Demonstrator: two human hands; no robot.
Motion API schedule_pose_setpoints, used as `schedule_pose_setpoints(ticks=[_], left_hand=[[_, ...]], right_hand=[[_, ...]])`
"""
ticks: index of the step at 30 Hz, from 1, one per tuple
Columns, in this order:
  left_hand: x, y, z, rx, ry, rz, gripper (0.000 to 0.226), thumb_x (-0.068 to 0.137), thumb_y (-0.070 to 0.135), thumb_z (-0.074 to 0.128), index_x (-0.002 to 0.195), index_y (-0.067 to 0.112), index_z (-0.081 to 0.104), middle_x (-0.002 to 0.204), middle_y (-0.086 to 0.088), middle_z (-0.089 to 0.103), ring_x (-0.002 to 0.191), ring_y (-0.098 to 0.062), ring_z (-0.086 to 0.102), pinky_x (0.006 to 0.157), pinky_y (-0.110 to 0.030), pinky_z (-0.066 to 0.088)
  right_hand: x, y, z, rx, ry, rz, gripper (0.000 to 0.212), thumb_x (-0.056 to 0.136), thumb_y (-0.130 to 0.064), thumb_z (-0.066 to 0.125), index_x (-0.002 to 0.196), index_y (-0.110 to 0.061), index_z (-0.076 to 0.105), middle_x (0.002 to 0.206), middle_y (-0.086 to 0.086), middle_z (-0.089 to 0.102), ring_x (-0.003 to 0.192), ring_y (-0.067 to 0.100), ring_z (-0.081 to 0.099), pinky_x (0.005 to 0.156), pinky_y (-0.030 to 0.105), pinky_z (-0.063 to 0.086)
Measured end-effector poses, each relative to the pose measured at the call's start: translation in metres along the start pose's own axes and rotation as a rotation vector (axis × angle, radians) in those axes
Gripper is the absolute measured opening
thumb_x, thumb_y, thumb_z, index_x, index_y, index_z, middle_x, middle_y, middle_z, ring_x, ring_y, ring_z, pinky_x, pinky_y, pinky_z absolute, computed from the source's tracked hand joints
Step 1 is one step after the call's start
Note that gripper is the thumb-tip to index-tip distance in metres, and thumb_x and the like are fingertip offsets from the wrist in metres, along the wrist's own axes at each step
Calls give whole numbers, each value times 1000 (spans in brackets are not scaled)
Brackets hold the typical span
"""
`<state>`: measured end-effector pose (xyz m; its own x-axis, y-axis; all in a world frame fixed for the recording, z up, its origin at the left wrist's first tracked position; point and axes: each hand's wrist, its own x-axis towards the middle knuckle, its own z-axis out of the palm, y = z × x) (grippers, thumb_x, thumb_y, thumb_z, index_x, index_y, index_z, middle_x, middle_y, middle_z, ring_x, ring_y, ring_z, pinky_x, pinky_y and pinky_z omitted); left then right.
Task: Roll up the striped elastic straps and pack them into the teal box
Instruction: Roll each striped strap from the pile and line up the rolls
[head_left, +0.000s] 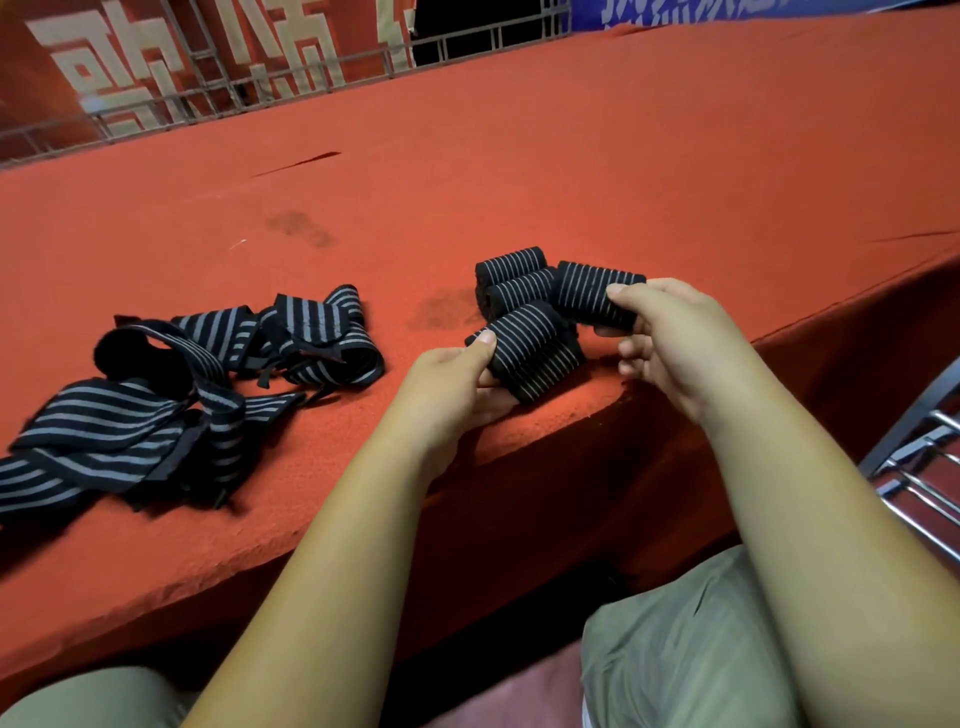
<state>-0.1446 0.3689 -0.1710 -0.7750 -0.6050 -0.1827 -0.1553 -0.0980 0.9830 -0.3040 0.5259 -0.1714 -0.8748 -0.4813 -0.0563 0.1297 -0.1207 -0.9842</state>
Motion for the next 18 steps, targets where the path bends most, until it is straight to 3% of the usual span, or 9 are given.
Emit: schedule_pose_setpoints(ticks=[5,8,12,15,18], left_hand=[[0,-1,1,-53,16,-5,34,115,39,49,120,10,66,88,-2,81,80,-21,81,87,-37,64],[-1,-2,2,-70,33,15,32,113,41,54,116,10,64,90,-5,82,81,-23,81,89,-41,65],[-5,-4,-1,-84,56,76,25,108,34,66,125,16,67,105,-7,80,85,-30,82,93,-50,66],[-7,-5,-1,32,77,193,22,110,28,64,131,32,70,119,-11,74,92,-32,82,81,-50,69],[-2,-8,-1,301,181,364,26,107,42,63,130,42,75,129,-4,67,100,-19,79,72,-44,69]], right_hand=[[-3,1,5,-58,-130,46,24,103,-36,68,120,-19,68,102,8,83,62,11,64,56,28,48],[-4,4,6,-98,-130,30,30,103,-40,68,125,-19,68,105,5,83,70,13,70,57,28,50],[-6,2,6,-107,-110,2,31,103,-39,69,125,-18,69,101,0,83,76,17,75,57,28,52],[-7,3,7,-103,-101,-6,31,103,-38,70,126,-17,68,101,0,83,81,21,79,63,32,56],[-8,2,8,-97,-94,-8,31,102,-38,71,125,-16,68,107,3,82,87,24,81,66,34,59]])
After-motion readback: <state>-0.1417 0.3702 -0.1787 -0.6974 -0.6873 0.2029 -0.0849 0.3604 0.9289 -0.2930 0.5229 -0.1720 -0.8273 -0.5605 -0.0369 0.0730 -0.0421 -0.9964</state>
